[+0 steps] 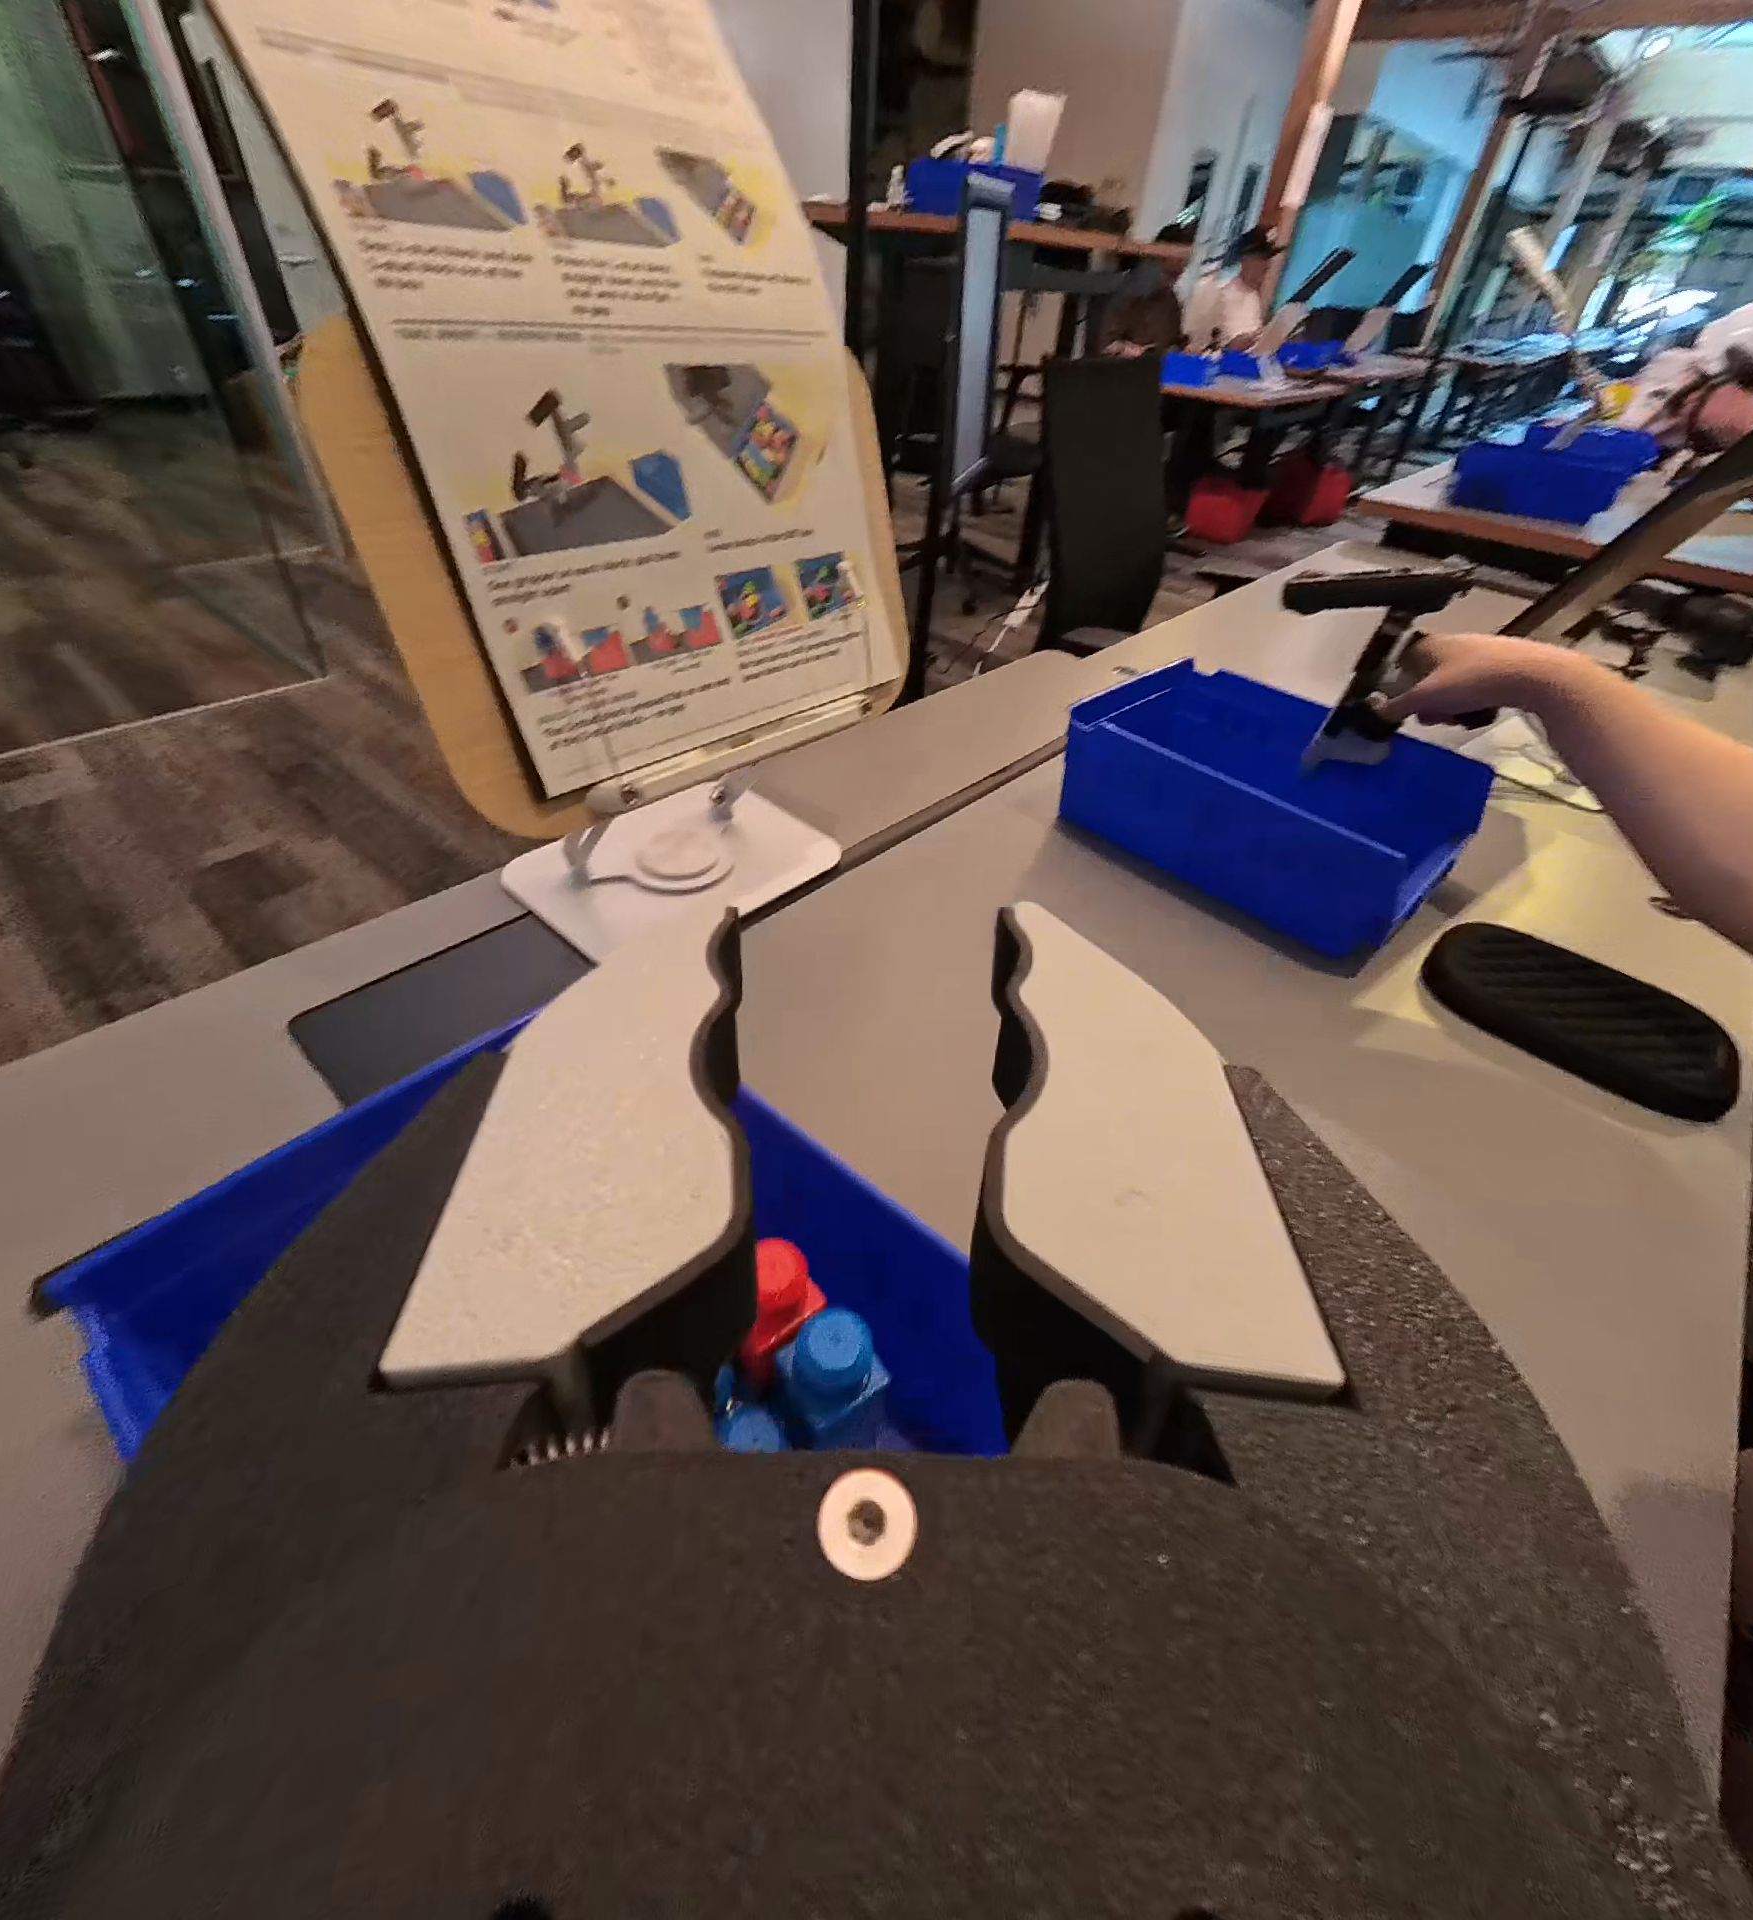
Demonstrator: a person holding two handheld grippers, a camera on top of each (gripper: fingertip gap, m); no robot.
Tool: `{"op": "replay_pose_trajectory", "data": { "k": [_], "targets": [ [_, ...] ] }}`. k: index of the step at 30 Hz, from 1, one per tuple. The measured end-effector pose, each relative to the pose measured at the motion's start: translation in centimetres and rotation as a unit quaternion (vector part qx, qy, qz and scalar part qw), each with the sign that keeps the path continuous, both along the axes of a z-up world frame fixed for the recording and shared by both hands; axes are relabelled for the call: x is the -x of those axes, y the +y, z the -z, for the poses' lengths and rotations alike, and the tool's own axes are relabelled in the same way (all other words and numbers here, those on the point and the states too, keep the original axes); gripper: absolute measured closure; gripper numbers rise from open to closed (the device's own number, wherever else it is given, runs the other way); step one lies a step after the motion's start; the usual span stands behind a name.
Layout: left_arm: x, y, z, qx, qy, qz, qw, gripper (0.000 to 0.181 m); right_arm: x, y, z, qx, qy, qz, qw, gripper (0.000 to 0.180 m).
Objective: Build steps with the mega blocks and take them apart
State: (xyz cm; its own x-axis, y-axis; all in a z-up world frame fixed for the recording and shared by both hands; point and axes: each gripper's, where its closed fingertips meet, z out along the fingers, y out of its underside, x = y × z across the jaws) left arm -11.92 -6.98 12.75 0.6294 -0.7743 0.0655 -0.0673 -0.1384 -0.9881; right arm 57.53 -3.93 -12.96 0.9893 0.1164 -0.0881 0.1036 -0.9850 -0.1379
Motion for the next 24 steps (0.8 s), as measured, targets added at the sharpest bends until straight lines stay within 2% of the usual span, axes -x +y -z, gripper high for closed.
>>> {"op": "replay_pose_trajectory", "data": {
  "k": [4, 8, 11, 13, 15, 18, 21, 24],
  "targets": [
    [1.6, 0.0, 2.2, 0.052, 0.043, -0.023, 0.997, 0.133, -0.3, -0.6, 0.0, 0.006, 0.000, -0.012, 1.000, 0.171],
    [4.3, 0.2, 7.0, 0.090, 0.204, -0.070, 0.972, 0.139, -0.4, -0.8, 0.0, 0.018, 0.003, 0.000, 1.000, 0.170],
    [4.2, -0.8, 11.0, 0.078, 0.327, -0.017, 0.942, 0.138, -0.9, -0.8, -0.3, 0.001, -0.025, -0.003, 1.000, 0.161],
    [3.2, -1.3, 13.2, 0.079, 0.363, 0.037, 0.928, 0.146, -1.4, 0.2, -1.4, -0.049, -0.057, 0.006, 0.997, 0.156],
    [2.1, -1.2, 14.7, 0.088, 0.371, 0.077, 0.921, 0.147, -2.0, 1.6, -3.6, -0.122, -0.094, 0.020, 0.988, 0.153],
    [0.6, -0.7, 16.4, 0.112, 0.370, 0.112, 0.915, 0.144, -2.3, 3.6, -8.5, -0.254, -0.127, 0.052, 0.957, 0.153],
    [-0.3, -0.8, 18.0, 0.129, 0.386, 0.144, 0.902, 0.143, 1.2, 5.0, -13.7, -0.377, -0.040, 0.048, 0.924, 0.151],
    [-0.1, -0.1, 19.0, 0.129, 0.410, 0.133, 0.893, 0.142, 6.9, 5.3, -18.4, -0.455, 0.086, -0.005, 0.886, 0.149]
  ]
}}
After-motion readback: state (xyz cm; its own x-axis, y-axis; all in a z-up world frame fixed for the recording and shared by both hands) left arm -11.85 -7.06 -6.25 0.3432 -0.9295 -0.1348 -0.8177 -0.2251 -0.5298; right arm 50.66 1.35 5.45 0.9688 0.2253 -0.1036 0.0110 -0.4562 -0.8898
